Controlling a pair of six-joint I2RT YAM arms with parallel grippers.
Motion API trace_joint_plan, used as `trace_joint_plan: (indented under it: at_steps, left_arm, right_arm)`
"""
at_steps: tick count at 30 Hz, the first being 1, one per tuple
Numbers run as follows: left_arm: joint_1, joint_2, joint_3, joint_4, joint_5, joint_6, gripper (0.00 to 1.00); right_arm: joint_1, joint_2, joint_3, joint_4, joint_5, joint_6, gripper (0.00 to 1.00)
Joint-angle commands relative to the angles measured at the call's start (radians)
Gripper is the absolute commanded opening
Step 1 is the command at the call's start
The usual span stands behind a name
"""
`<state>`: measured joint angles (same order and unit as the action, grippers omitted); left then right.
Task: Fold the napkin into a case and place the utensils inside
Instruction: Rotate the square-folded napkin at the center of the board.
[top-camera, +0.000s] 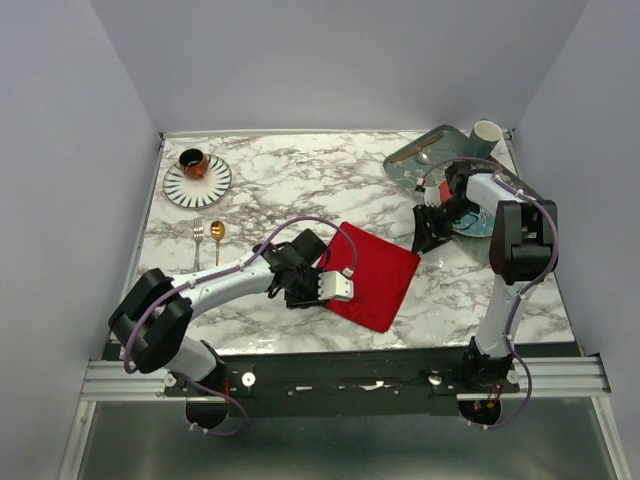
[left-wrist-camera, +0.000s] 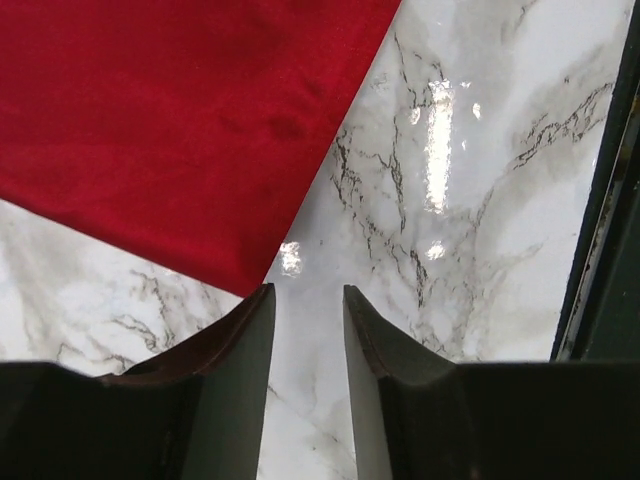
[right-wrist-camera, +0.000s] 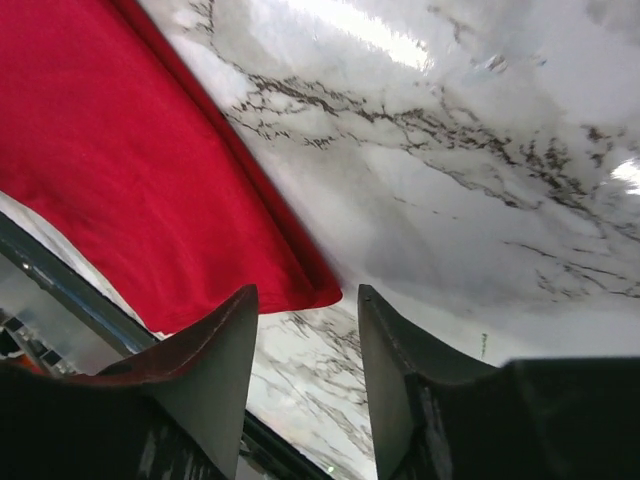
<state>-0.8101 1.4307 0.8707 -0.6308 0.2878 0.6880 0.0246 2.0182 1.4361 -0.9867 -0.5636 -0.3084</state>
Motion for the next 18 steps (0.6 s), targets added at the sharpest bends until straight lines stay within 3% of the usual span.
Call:
trace_joint_plan:
  at_steps: [1,6,11,16,18]
  left_arm:
    - [-0.009,0.095,0.036,0.031,-0.050,-0.016,0.39]
    - [0.035,0.191,0.112,0.052,-0.096,-0.059,0.34]
    - [0.162,0.287,0.208,0.071,-0.101,-0.050,0.31]
    - [0.252,0.378,0.347,0.094,-0.114,0.001,0.32]
    - [0.293,0.408,0.401,0.089,-0.105,0.024,0.36]
  right_arm:
    - [0.011,0.027,-0.060,0.014,0.021,-0.008,0.47]
    - [0.014,0.004,-0.111,0.007,0.007,-0.006,0.44]
    - [0.021,-0.013,-0.160,-0.013,-0.022,-0.011,0.40]
    - [0.089,-0.026,-0.213,-0.046,-0.156,-0.003,0.53]
    - [0.100,-0.035,-0.213,-0.072,-0.243,-0.005,0.66]
